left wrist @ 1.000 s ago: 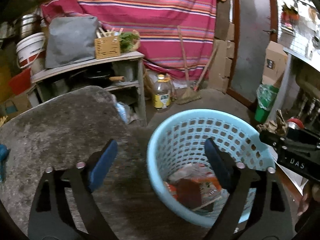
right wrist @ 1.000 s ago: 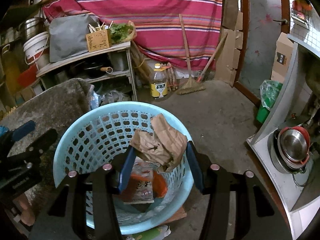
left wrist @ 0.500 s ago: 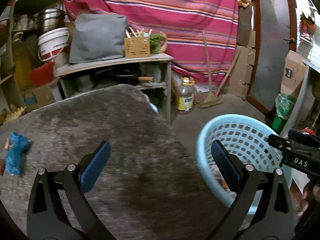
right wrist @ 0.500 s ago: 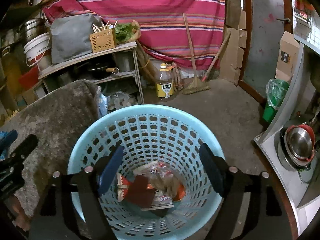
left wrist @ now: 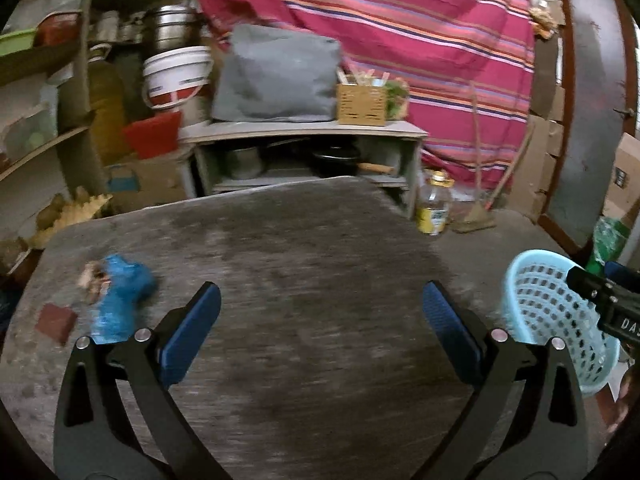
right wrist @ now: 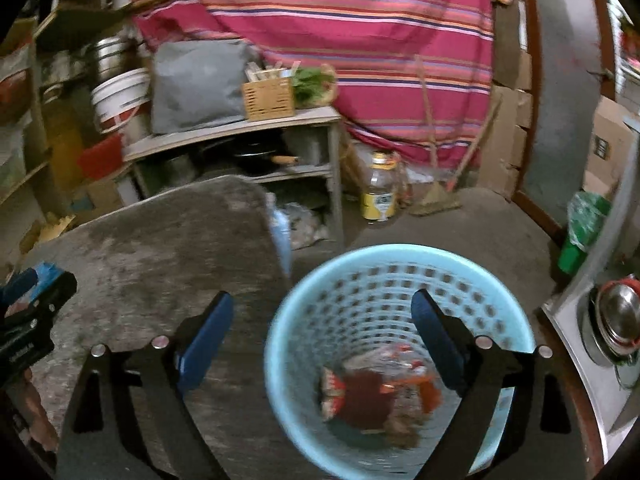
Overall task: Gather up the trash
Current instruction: 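Move the left tool to the maroon scouring pad and grasp it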
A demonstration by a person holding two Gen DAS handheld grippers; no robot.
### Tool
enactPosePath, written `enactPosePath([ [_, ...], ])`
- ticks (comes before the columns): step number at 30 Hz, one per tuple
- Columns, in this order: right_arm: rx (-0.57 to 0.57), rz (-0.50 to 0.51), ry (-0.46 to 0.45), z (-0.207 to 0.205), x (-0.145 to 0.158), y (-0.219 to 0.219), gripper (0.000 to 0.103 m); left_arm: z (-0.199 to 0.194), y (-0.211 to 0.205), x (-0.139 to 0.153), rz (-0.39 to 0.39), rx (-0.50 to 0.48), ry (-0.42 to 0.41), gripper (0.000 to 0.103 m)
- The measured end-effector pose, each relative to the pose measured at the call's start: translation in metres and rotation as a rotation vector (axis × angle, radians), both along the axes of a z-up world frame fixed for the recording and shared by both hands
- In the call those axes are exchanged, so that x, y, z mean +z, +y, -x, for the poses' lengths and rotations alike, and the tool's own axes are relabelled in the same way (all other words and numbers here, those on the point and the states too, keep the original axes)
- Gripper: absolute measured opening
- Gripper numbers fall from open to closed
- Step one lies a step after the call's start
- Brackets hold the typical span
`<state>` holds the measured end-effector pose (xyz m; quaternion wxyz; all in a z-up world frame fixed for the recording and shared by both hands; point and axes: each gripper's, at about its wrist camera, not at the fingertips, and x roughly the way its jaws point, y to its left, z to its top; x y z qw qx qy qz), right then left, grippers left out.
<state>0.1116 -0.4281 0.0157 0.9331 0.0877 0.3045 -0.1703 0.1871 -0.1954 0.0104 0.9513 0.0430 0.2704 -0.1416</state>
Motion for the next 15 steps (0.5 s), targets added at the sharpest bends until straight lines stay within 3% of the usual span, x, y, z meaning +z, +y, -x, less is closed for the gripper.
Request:
enactPosePath([
  [15,0.226,0.096,0.128,-0.073,-0.032,0.141,0.089,-0.032,0.162,0.003,-0.025,0.239,0.014,0.098],
])
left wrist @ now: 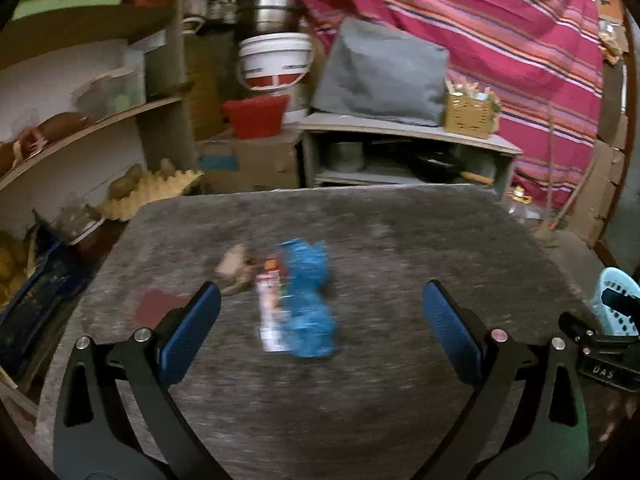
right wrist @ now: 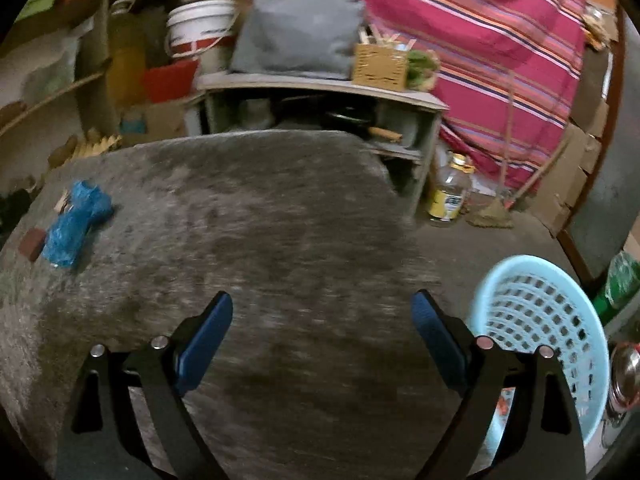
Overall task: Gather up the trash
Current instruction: 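Move the left tool to the maroon scouring pad and grasp it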
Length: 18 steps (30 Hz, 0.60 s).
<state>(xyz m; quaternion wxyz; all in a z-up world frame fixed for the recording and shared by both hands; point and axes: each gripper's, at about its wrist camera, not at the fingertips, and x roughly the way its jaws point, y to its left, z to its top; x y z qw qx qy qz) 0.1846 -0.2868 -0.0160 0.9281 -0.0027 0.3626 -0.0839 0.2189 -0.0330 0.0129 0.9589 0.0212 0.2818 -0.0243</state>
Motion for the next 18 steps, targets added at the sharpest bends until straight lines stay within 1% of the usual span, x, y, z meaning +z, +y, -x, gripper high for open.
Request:
enactPosePath([
  [2,0.015,0.0,0.008,-0.008,-0.003,0.015,0.091,-0.003,0.016,-0.002,-0.006,0.022,0.008,0.098],
  [3,0.017,0.002,0.009,-0.012,-0.004,0.019,0.095,-0.004,0.026,-0.004,-0.007,0.037,0.013,0.098],
  [4,0.017,0.006,0.005,-0.015,-0.005,0.024,0.097,-0.006,0.034,-0.006,-0.007,0.046,0.017,0.098],
  [6,0.014,0.006,0.0,-0.02,-0.005,0.032,0.097,-0.006,0.053,-0.009,-0.01,0.068,0.021,0.098],
  [12,0.009,-0.044,0.005,-0.038,-0.007,0.046,0.098,-0.014,0.098,-0.021,-0.008,0.113,0.052,0.098],
  [18,0.011,-0.039,0.016,-0.049,-0.01,0.057,0.098,-0.023,0.13,-0.033,0.018,0.127,0.08,0.098],
])
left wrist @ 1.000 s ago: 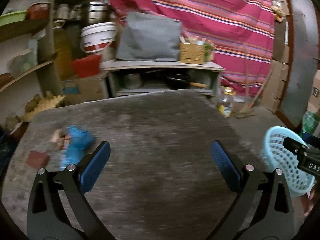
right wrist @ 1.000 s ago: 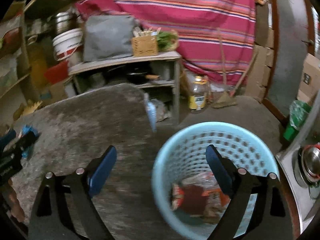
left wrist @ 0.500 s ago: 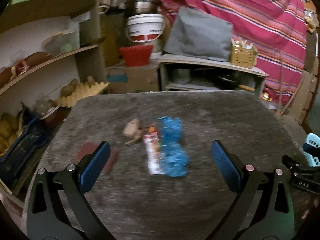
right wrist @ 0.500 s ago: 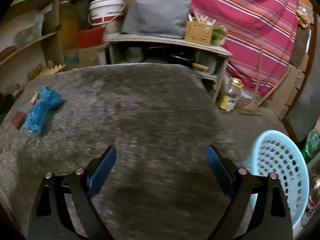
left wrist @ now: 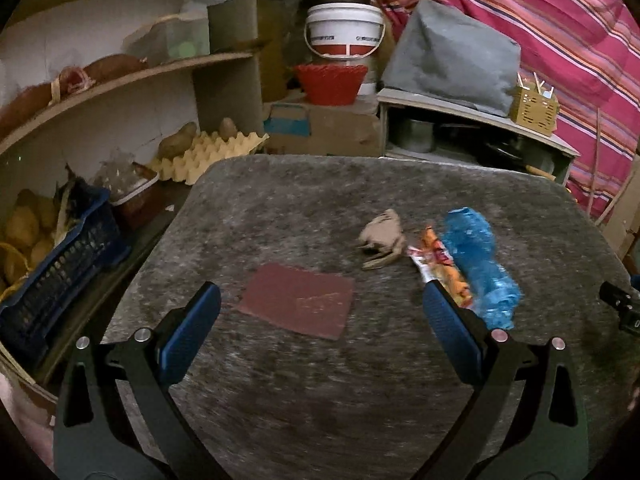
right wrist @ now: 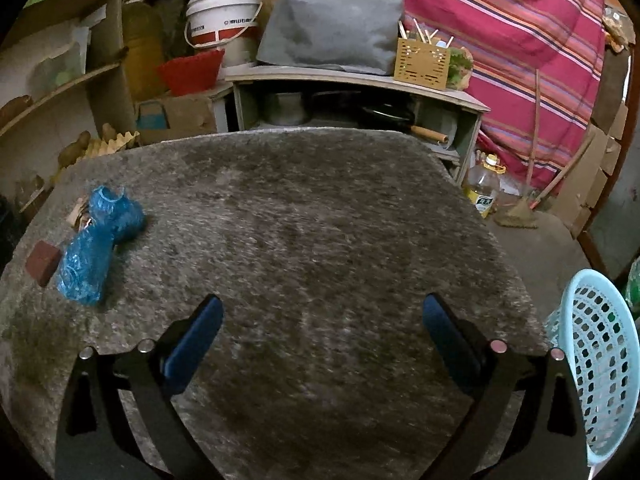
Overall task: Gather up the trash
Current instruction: 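Move the left tool to the maroon scouring pad and grasp it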
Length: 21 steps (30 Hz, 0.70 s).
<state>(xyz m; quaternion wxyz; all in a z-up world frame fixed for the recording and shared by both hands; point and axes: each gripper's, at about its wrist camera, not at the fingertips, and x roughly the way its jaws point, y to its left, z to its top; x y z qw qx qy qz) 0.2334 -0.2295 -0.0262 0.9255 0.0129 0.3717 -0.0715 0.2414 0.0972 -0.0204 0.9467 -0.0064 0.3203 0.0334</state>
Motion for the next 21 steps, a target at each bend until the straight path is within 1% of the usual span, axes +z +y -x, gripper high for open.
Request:
enactPosePath([
  [4,0.004,-0.035,-0.003,-0.005,0.0,0.002,0.098,-0.008,0.013,-0.009,0.003,0.007,0.02,0.098],
  [8,-0.036,0.0,0.016,-0.013,-0.001,0.006,0.098,-0.016,0.02,-0.019,-0.002,0.0,0.044,0.098],
  [11,-0.036,0.006,0.03,-0.018,-0.003,0.008,0.098,-0.023,0.024,-0.025,0.005,-0.009,0.059,0.097],
  [13,-0.029,-0.025,0.037,-0.021,-0.005,0.007,0.098,-0.031,0.026,-0.032,0.03,-0.024,0.091,0.098],
  [21,-0.001,-0.109,-0.012,-0.025,-0.006,0.011,0.099,-0.051,0.024,-0.048,0.049,-0.096,0.159,0.098],
])
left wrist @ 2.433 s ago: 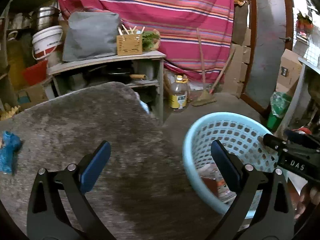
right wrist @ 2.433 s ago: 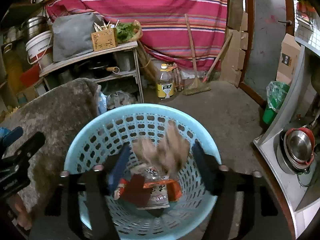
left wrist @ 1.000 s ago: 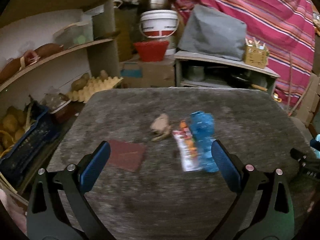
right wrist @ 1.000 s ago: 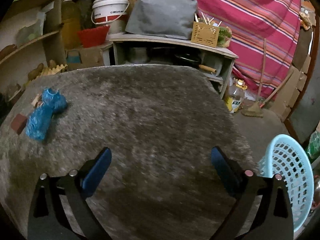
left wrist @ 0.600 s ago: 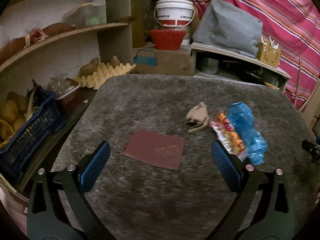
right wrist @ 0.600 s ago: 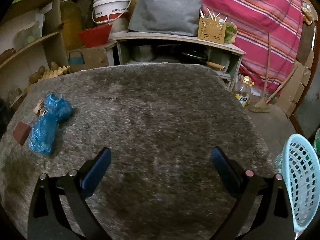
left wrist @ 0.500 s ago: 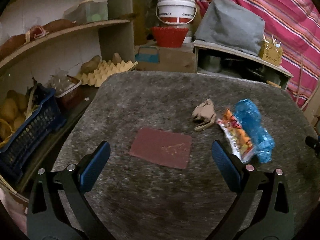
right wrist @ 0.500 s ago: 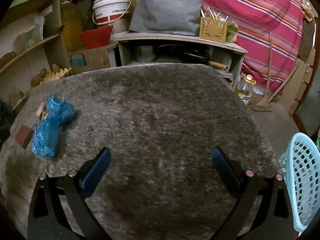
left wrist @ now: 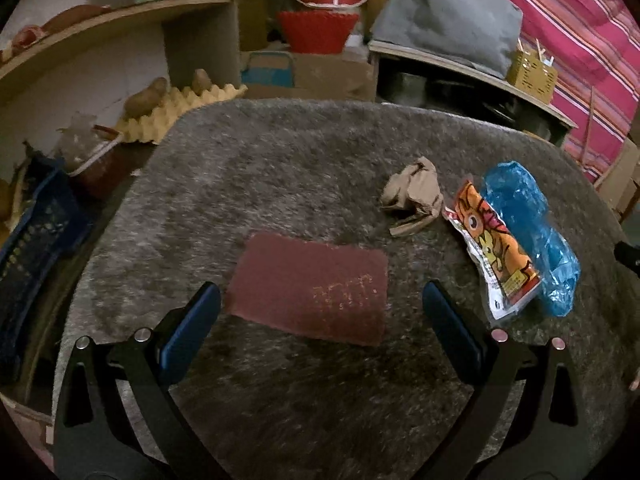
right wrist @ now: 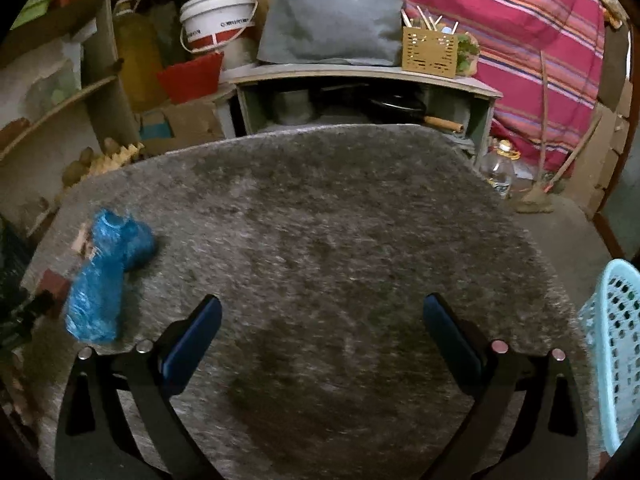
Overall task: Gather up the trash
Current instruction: 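Move the left tool to the maroon scouring pad and grasp it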
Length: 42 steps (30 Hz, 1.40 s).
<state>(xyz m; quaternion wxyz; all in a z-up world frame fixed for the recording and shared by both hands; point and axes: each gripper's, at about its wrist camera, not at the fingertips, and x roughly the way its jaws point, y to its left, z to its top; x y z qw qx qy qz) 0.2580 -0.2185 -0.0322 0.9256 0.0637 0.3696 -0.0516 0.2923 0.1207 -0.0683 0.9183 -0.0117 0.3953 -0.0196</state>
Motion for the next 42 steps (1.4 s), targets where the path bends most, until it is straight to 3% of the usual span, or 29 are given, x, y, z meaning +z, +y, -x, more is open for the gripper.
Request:
enactPosePath([
  [6,0.013,0.114,0.011,-0.001,0.003,0.021,0.099,-0.014,-0.003,-0.008,-0.03,0.006,0.054,0.097],
  [10,0.043,0.106,-0.014,0.003,0.006,0.029,0.099,-0.016,-0.003,-0.01,-0.04,0.002,0.07,0.097],
  [13,0.062,0.122,-0.017,0.004,0.006,0.038,0.099,-0.013,-0.002,-0.009,-0.069,0.016,0.059,0.084],
  [16,0.081,0.14,-0.019,0.006,0.007,0.048,0.099,-0.009,-0.002,-0.007,-0.077,0.005,0.051,0.084],
  [17,0.088,0.142,-0.019,0.006,0.007,0.051,0.099,-0.007,-0.002,-0.006,-0.081,0.0,0.046,0.072],
  [21,0.118,0.124,-0.034,0.008,0.012,0.064,0.098,0.009,-0.009,0.007,-0.1,-0.059,0.011,0.046],
  [23,0.136,0.112,-0.047,0.009,0.015,0.071,0.098,0.018,-0.01,0.014,-0.118,-0.064,-0.012,0.045],
  [25,0.153,0.115,-0.053,0.01,0.017,0.079,0.098,0.023,-0.008,0.017,-0.126,-0.065,-0.02,0.049],
  [27,0.169,0.131,-0.057,0.012,0.017,0.088,0.098,0.027,0.0,0.016,-0.123,-0.039,-0.025,0.077],
  [32,0.182,0.14,-0.048,0.012,0.015,0.093,0.098,0.022,0.018,0.007,-0.088,-0.021,0.003,0.097],
  [42,0.142,0.084,-0.021,0.001,0.01,0.07,0.098,-0.018,0.018,-0.017,-0.043,-0.065,0.115,0.098],
])
